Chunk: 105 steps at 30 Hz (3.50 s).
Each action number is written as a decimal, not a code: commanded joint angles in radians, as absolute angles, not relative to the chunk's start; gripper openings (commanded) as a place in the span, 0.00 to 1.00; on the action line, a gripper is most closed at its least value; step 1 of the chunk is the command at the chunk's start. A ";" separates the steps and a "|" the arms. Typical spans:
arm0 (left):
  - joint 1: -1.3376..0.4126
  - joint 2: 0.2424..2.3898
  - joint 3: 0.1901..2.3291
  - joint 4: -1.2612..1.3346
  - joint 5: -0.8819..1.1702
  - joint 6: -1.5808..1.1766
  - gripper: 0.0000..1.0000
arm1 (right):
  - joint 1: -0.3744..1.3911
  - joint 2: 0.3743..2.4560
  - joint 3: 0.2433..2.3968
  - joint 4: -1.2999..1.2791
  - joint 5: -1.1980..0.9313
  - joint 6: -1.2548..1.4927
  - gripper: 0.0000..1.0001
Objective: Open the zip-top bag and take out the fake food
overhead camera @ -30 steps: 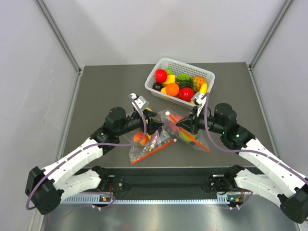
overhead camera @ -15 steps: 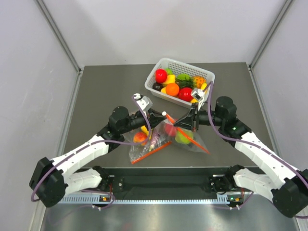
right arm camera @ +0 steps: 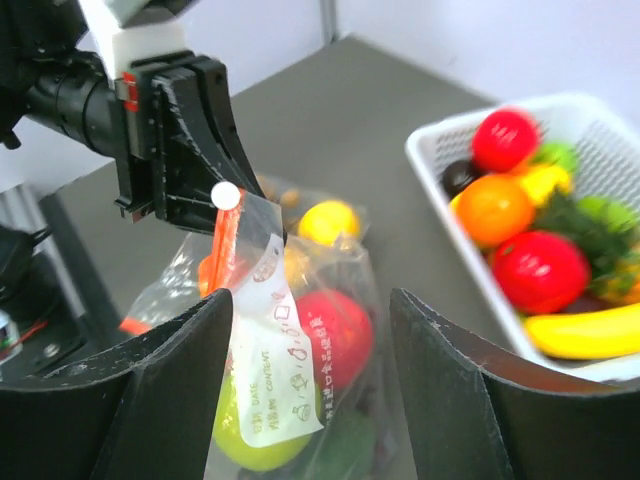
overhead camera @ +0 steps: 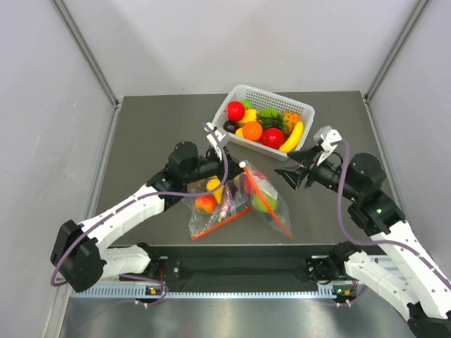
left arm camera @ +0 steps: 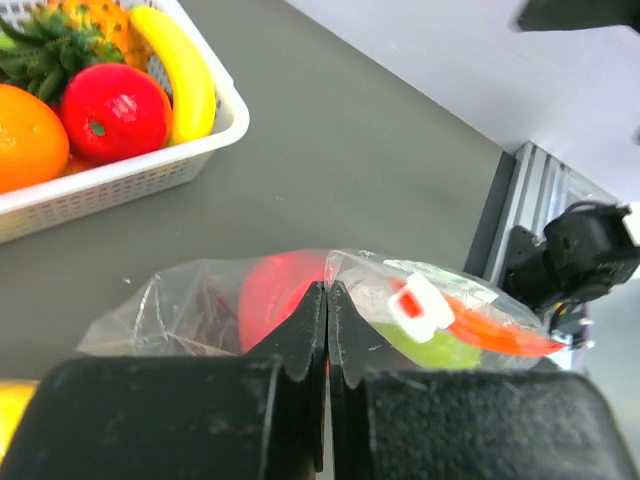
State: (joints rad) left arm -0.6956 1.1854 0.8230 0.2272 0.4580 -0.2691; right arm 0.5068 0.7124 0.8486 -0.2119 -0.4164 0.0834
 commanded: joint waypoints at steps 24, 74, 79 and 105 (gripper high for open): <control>-0.690 1.198 1.118 -0.072 0.399 -0.322 0.00 | 1.006 0.948 1.086 -0.149 0.196 -0.232 0.58; -0.690 1.132 0.996 0.132 0.617 -0.133 0.70 | 0.908 0.948 1.098 -0.186 0.008 -0.173 0.00; -0.689 1.184 0.999 0.199 0.641 -0.132 0.70 | 0.861 0.950 1.094 -0.187 -0.100 -0.153 0.00; -0.585 1.331 0.939 0.717 1.001 -0.417 0.00 | 0.773 0.894 0.980 -0.230 -0.202 -0.147 0.00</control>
